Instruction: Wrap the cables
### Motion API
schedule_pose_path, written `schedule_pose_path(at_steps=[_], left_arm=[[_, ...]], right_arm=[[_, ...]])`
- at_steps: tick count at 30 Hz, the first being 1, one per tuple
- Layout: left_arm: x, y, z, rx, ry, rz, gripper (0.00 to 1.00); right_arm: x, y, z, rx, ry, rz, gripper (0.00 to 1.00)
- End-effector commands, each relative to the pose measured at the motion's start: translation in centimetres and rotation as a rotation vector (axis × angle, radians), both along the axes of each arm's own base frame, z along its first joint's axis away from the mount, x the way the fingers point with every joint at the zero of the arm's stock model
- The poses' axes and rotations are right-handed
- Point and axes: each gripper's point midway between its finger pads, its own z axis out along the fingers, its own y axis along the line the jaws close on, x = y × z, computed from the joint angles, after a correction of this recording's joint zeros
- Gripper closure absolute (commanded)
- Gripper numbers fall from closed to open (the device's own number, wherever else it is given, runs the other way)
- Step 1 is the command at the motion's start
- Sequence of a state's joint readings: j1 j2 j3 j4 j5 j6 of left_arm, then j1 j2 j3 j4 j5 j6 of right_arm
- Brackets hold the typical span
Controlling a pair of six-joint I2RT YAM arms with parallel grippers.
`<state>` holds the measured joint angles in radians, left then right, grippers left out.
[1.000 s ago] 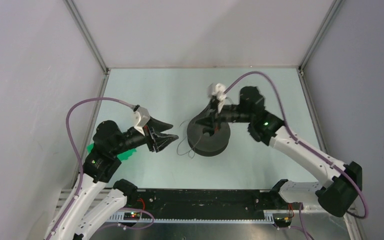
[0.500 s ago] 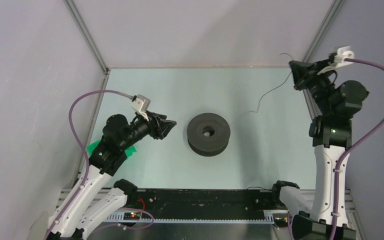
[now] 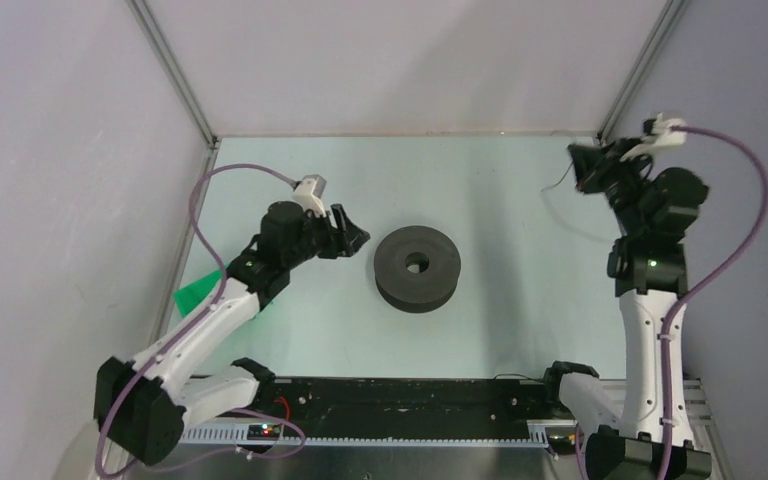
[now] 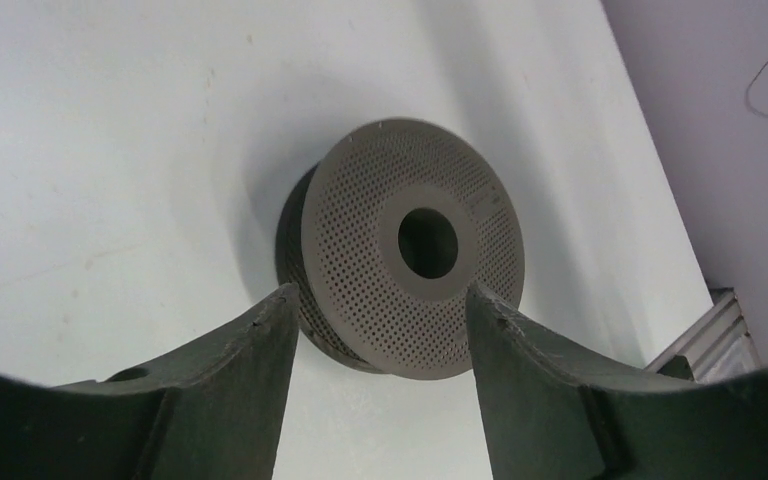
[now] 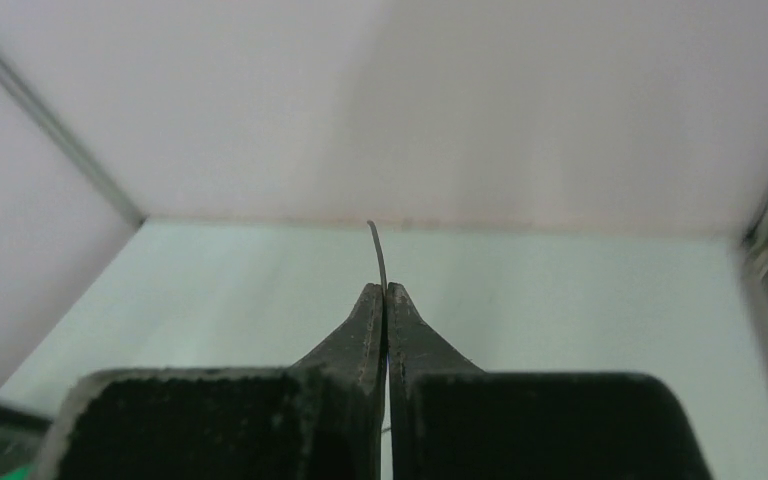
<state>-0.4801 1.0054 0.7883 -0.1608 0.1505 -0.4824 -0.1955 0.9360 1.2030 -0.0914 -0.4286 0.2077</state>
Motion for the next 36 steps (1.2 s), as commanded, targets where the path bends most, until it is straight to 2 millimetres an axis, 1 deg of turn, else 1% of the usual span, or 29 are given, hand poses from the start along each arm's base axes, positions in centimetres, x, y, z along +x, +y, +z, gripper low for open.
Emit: schedule_pose_path(at_steps=[1, 2, 3, 4, 5, 6, 7, 8, 9, 10, 12, 14, 15, 16, 17, 20, 25, 27, 32, 33, 36], left_arm=[[0.9, -2.4, -1.3, -0.121, 0.054, -0.033, 0.34], [1.2, -2.7, -1.3, -0.135, 0.047, -0.035, 0.33], [1.2, -2.8, -2.6, -0.13, 0.073, -0.041, 0.32], [1.5, -3.1, -2.7, -0.145, 0.064, -0.048, 0.31], [1.6, -3.1, -4.0, -0.14, 0.092, -0.044, 0.31], [1.8, -3.3, -4.1, -0.15, 0.088, -0.051, 0.3], [1.9, -3.3, -5.6, -0.145, 0.122, -0.044, 0.3], [2.1, -3.5, -6.4, -0.149, 0.14, -0.05, 0.3], [2.1, -3.5, -7.2, -0.155, 0.162, -0.043, 0.3], [2.3, -3.8, -7.8, -0.162, 0.176, -0.054, 0.3], [2.3, -4.3, -8.8, -0.182, 0.201, -0.071, 0.3], [2.4, -5.0, -9.3, -0.208, 0.216, -0.096, 0.3], [2.6, -5.3, -9.3, -0.225, 0.215, -0.102, 0.3], [2.6, -5.5, -9.8, -0.229, 0.234, -0.11, 0.31], [2.7, -5.7, -9.8, -0.241, 0.233, -0.113, 0.31], [2.6, -6.1, -10.7, -0.259, 0.264, -0.124, 0.33], [2.4, -7.0, -11.2, -0.307, 0.295, -0.156, 0.43], [2.3, -7.1, -11.5, -0.317, 0.309, -0.158, 0.44], [2.0, -7.4, -12.0, -0.344, 0.336, -0.169, 0.44], [1.9, -7.5, -12.5, -0.344, 0.351, -0.176, 0.44], [1.8, -7.7, -12.6, -0.366, 0.351, -0.184, 0.44]], right_arm=[[-0.8, 3.0, -6.9, 0.098, 0.158, 0.094, 1.0], [-0.9, 3.6, -9.0, 0.103, 0.2, 0.112, 1.0], [-1.4, 4.7, -9.8, 0.1, 0.215, 0.145, 1.0], [-1.5, 5.2, -11.8, 0.103, 0.257, 0.158, 1.0], [-2.2, 6.5, -12.5, 0.094, 0.269, 0.197, 1.0], [-2.5, 7.3, -14.2, 0.091, 0.302, 0.218, 1.0], [-3.2, 8.4, -14.6, 0.081, 0.303, 0.251, 1.0], [-3.6, 8.9, -15.9, 0.075, 0.325, 0.264, 1.0], [-4.1, 9.6, -16.1, 0.066, 0.319, 0.279, 1.0], [-4.3, 9.7, -16.8, 0.063, 0.33, 0.275, 1.0], [-4.8, 10.4, -17.2, 0.058, 0.331, 0.293, 1.0], [-5.3, 11.1, -17.3, 0.053, 0.336, 0.321, 1.0], [-5.4, 11.4, -17.4, 0.047, 0.338, 0.331, 1.0], [-5.5, 11.5, -17.5, 0.045, 0.341, 0.337, 1.0], [-5.7, 11.6, -17.5, 0.042, 0.343, 0.339, 1.0], [-5.9, 11.8, -17.5, 0.023, 0.336, 0.352, 1.0], [-6.1, 12.0, -17.5, 0.01, 0.332, 0.36, 1.0], [-6.2, 12.0, -17.6, 0.007, 0.332, 0.363, 1.0], [-6.2, 12.0, -17.7, 0.0, 0.33, 0.362, 1.0], [-6.3, 12.0, -17.7, 0.0, 0.329, 0.362, 1.0], [-6.3, 12.1, -17.8, -0.002, 0.326, 0.368, 1.0]])
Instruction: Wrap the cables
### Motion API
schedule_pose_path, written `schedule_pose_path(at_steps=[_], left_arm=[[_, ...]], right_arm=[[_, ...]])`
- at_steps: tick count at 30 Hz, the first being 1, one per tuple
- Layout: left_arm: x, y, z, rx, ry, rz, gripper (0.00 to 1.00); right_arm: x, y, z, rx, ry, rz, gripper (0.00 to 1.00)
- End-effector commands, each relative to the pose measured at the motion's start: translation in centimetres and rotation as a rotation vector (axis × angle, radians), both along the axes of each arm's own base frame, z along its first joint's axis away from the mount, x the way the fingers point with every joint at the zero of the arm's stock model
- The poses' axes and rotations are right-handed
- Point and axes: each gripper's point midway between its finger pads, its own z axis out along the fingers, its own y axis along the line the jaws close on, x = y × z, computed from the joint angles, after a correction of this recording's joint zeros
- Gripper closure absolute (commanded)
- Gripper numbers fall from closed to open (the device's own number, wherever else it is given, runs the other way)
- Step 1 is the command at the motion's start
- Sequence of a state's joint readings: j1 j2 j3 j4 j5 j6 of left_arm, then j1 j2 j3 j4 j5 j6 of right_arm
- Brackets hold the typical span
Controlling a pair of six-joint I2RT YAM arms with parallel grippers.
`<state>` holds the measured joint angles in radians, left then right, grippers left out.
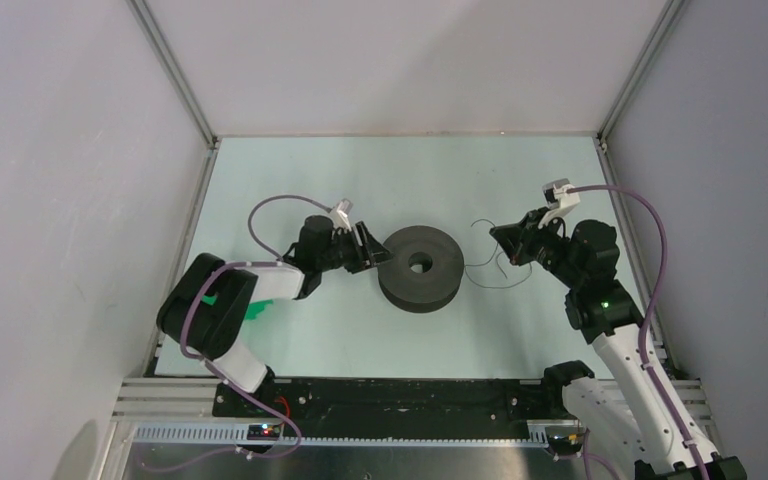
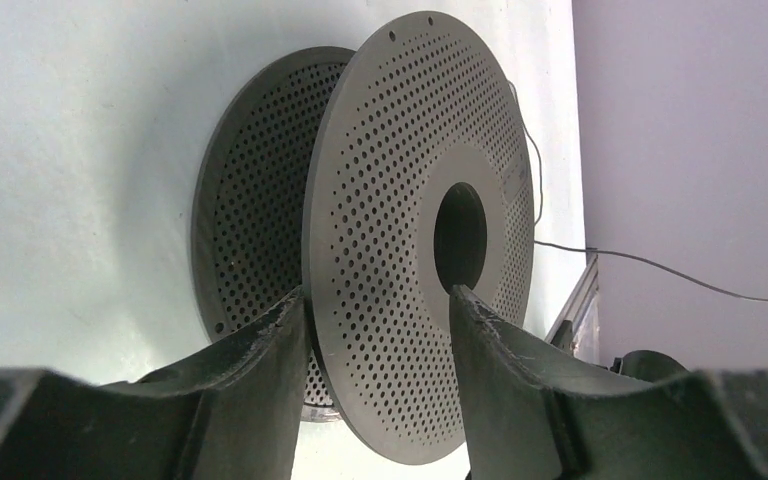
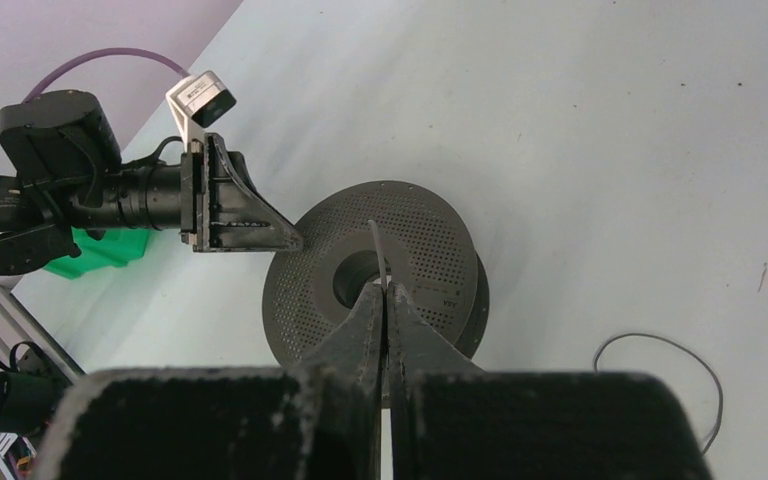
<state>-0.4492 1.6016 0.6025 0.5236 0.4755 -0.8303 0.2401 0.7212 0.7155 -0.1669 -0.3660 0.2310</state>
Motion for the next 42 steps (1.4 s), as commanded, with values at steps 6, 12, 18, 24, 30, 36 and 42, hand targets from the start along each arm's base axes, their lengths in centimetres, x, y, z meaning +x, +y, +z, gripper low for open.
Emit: schedule_pose_path(at_steps=[6, 12, 18, 24, 30, 36, 42], left_arm=[[-0.3, -1.7, 1.4, -0.136, -0.009, -0.055, 0.58], [-0.1, -1.7, 4.4, -0.172, -0.086, -0.067, 0.96], [0.0, 0.2, 9.1, -0.028, -0.248, -0.023, 1.0], [-1.6, 3.2, 13.8, 0.314, -0.485, -0.013, 1.0], [-5.5, 4.8, 15.7, 0.494, -0.684, -0.104, 1.0], [-9.0, 3.6, 15.2, 0.586, -0.77, -0.254, 1.0], [-11.7, 1.2, 14.9, 0.607, -0.859, -0.409, 1.0]], right_arm=[[-0.2, 0.0, 0.3, -0.016, -0.039, 0.006, 1.0], [-0.7, -0.1, 0.7, -0.016, -0.057, 0.011, 1.0], [-1.1, -0.3, 1.5, -0.017, -0.09, 0.01, 1.0], [-1.0, -0.2, 1.1, -0.018, -0.077, 0.014, 1.0], [-0.9, 0.0, 1.1, -0.014, -0.077, 0.02, 1.0], [-0.7, 0.1, 0.7, -0.016, -0.064, 0.022, 1.0], [-0.7, 0.1, 0.6, -0.013, -0.058, 0.023, 1.0]])
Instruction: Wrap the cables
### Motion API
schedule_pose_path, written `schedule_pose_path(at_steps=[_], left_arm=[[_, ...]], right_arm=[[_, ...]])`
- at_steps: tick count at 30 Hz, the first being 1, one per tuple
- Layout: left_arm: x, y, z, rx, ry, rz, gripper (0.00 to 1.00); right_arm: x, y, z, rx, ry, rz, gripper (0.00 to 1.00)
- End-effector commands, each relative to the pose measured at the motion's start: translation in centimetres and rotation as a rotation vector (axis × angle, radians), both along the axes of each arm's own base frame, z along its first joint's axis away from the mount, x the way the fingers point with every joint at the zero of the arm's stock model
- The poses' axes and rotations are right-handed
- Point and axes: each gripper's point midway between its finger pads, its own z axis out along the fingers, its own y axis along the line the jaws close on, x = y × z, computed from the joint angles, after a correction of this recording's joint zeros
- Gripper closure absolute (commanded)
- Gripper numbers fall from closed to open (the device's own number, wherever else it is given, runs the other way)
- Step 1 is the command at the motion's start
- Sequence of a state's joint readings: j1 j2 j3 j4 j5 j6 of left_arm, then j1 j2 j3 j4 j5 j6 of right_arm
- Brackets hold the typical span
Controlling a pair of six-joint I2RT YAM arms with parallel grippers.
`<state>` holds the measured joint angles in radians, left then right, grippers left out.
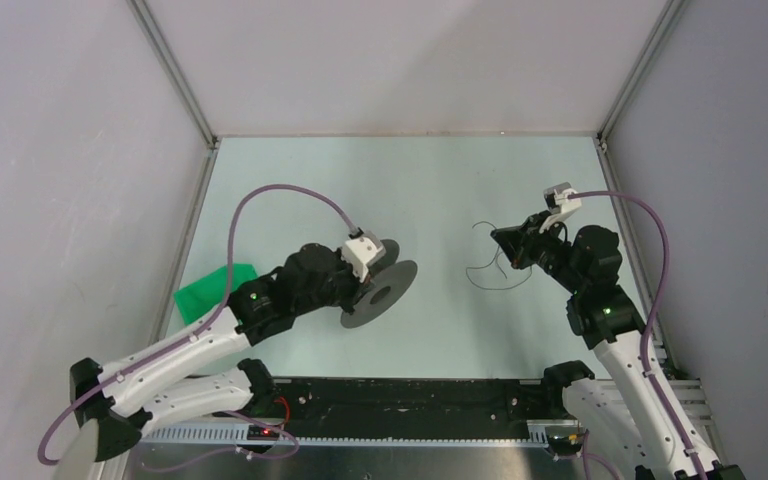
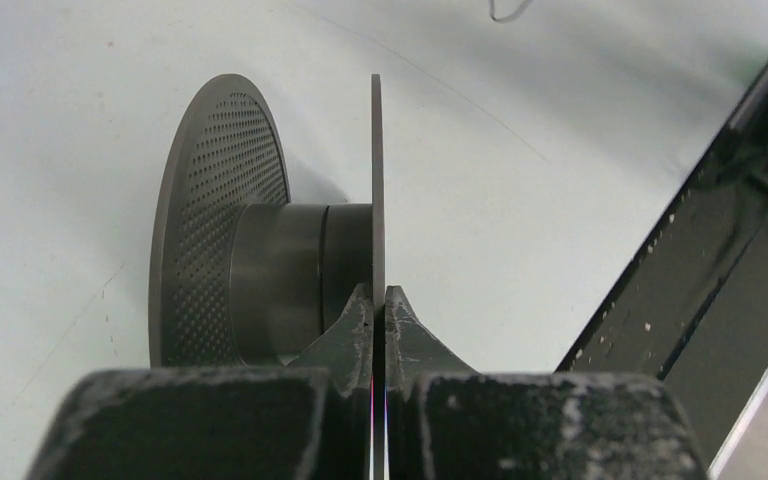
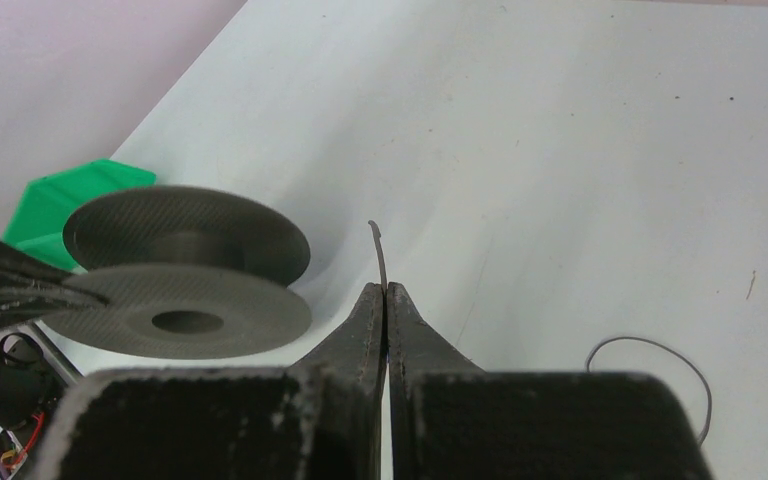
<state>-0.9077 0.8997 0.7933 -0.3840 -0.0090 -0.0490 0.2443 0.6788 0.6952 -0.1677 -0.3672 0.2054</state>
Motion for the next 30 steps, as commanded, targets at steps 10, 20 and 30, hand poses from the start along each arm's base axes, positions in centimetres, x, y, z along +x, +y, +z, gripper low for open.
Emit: schedule_pose_path(at_steps=[10, 20, 30], left_arm=[[-1.4, -2.5, 2.7, 0.009, -0.134, -0.147, 0.88], [0.6, -0.9, 6.7, -0.084, -0.144, 0.033, 0.47], [3.8, 3.6, 8.6, -0.17, -0.071, 0.205, 0.44]], right_arm=[[-0.5, 1.3, 0.0, -0.055, -0.051, 0.101, 1.0], [1.1, 3.2, 2.6, -0.205, -0.354, 0.237, 1.0], [2.8, 7.3, 3.9, -0.382, -0.786, 0.552, 1.0]])
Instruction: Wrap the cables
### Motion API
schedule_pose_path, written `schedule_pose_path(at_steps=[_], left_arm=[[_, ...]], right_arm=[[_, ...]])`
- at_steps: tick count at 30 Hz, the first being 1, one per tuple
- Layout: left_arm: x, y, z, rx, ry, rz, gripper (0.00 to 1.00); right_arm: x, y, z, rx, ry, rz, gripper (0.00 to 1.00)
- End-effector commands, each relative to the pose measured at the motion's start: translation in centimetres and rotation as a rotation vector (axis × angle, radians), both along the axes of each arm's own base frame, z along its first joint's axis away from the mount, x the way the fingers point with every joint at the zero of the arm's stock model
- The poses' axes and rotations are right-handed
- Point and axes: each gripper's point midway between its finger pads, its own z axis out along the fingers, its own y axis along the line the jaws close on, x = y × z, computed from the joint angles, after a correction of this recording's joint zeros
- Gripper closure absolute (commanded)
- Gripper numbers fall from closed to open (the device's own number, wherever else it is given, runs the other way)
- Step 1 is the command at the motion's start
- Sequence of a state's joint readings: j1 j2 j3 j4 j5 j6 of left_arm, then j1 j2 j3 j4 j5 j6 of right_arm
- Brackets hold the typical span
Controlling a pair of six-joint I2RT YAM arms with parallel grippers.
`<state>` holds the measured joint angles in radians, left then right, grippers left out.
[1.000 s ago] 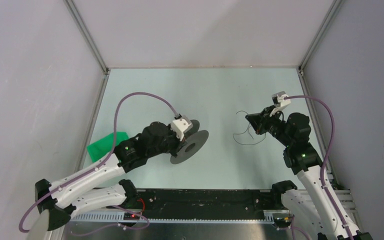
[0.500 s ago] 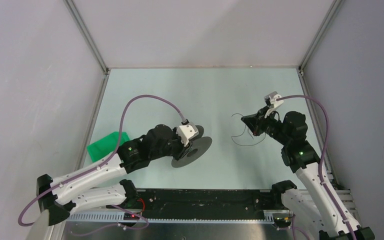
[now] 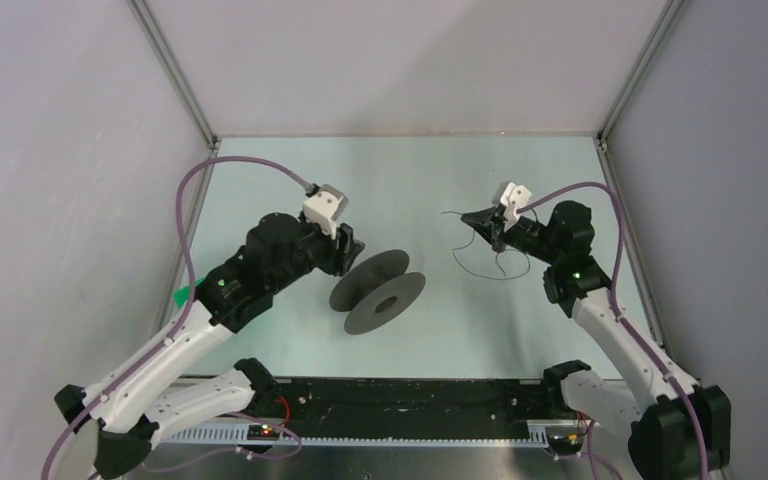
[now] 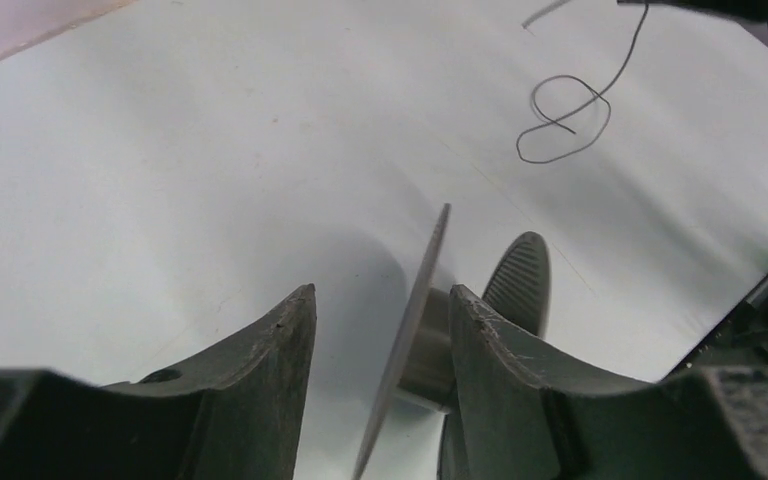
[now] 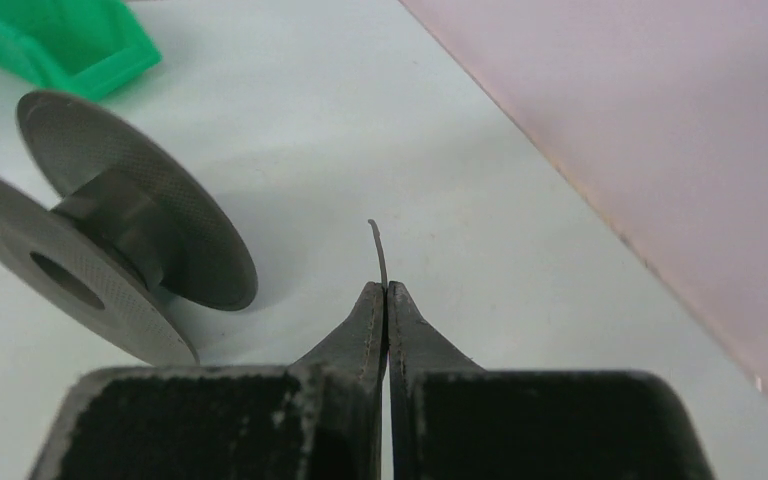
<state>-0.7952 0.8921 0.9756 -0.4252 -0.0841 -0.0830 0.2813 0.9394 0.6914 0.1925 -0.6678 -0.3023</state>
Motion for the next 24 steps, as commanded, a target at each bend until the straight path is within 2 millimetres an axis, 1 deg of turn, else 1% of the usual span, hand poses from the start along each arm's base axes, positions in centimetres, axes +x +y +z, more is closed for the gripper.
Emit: schedule_pose_path(at_steps=[1, 2, 3, 4, 5, 6, 7, 8, 9, 10, 11, 12, 13, 14, 15, 16, 17, 18, 19, 20, 24], left_arm=[[-0.3, 1.3, 0.6, -0.059, 0.026, 0.0, 0.43], [-0.4, 1.4, 0.4, -0.064, 0.034, -0.015, 0.42], [-0.6, 1.5, -0.2, -0.061, 0.045, -0.02, 0.41], [-0.6, 1.7, -0.5, -0.067, 0.058, -0.024, 0.41], [-0.7, 1.8, -1.2, -0.065, 0.07, -0.026, 0.41], [-0.8, 2.0, -2.0, -0.062, 0.09, -0.026, 0.41], [-0.9, 2.1, -2.2, -0.064, 0.092, -0.025, 0.41], [-1.1, 2.3, -3.1, -0.054, 0.108, -0.024, 0.41], [-1.2, 2.4, -3.4, -0.052, 0.109, -0.025, 0.41], [-1.5, 2.5, -3.9, -0.044, 0.115, -0.033, 0.41], [-1.6, 2.5, -4.1, -0.042, 0.118, -0.041, 0.41], [-1.7, 2.6, -4.5, -0.033, 0.123, -0.046, 0.41], [-1.8, 2.6, -4.6, -0.029, 0.125, -0.051, 0.41], [-1.9, 2.6, -4.9, -0.021, 0.126, -0.053, 0.41], [-2.0, 2.6, -5.0, -0.02, 0.129, -0.06, 0.41], [-1.9, 2.5, -5.1, -0.02, 0.135, -0.064, 0.41], [-2.0, 2.4, -5.2, -0.03, 0.151, -0.074, 0.41], [-1.9, 2.2, -5.3, -0.033, 0.165, -0.082, 0.42], [-2.0, 2.0, -5.4, -0.047, 0.184, -0.094, 0.43], [-2.0, 1.9, -5.4, -0.051, 0.196, -0.098, 0.44], [-2.0, 1.4, -5.3, -0.081, 0.235, -0.114, 0.46]], right_arm=[[-0.9, 3.1, 3.0, -0.061, -0.33, 0.282, 1.0], [-1.2, 3.6, 3.6, -0.055, -0.374, 0.316, 1.0], [-1.8, 4.4, 3.2, -0.058, -0.389, 0.391, 1.0], [-2.3, 5.2, 3.7, -0.055, -0.43, 0.434, 1.0], [-2.4, 5.8, 3.2, -0.064, -0.446, 0.478, 1.0], [-2.8, 6.7, 3.7, -0.064, -0.466, 0.514, 1.0], [-2.7, 7.3, 2.8, -0.08, -0.457, 0.544, 1.0], [-2.9, 8.2, 3.3, -0.085, -0.476, 0.575, 1.0], [-2.9, 8.7, 2.2, -0.112, -0.464, 0.604, 1.0], [-3.1, 9.6, 2.6, -0.119, -0.479, 0.633, 1.0], [-3.4, 9.9, 1.9, -0.141, -0.475, 0.659, 1.0], [-3.6, 10.7, 2.3, -0.144, -0.488, 0.689, 1.0], [-4.0, 10.9, 1.8, -0.158, -0.487, 0.716, 1.0], [-4.2, 11.6, 2.0, -0.159, -0.496, 0.74, 1.0], [-4.6, 11.8, 1.5, -0.167, -0.487, 0.77, 1.0], [-4.9, 12.4, 1.7, -0.168, -0.507, 0.801, 1.0], [-5.2, 12.6, 1.1, -0.173, -0.473, 0.821, 1.0], [-5.3, 13.2, 1.1, -0.183, -0.493, 0.843, 1.0], [-5.7, 13.3, 0.4, -0.195, -0.458, 0.861, 1.0], [-5.7, 14.0, 0.2, -0.208, -0.475, 0.873, 1.0], [-6.4, 15.3, -0.8, -0.232, -0.452, 0.909, 1.0]])
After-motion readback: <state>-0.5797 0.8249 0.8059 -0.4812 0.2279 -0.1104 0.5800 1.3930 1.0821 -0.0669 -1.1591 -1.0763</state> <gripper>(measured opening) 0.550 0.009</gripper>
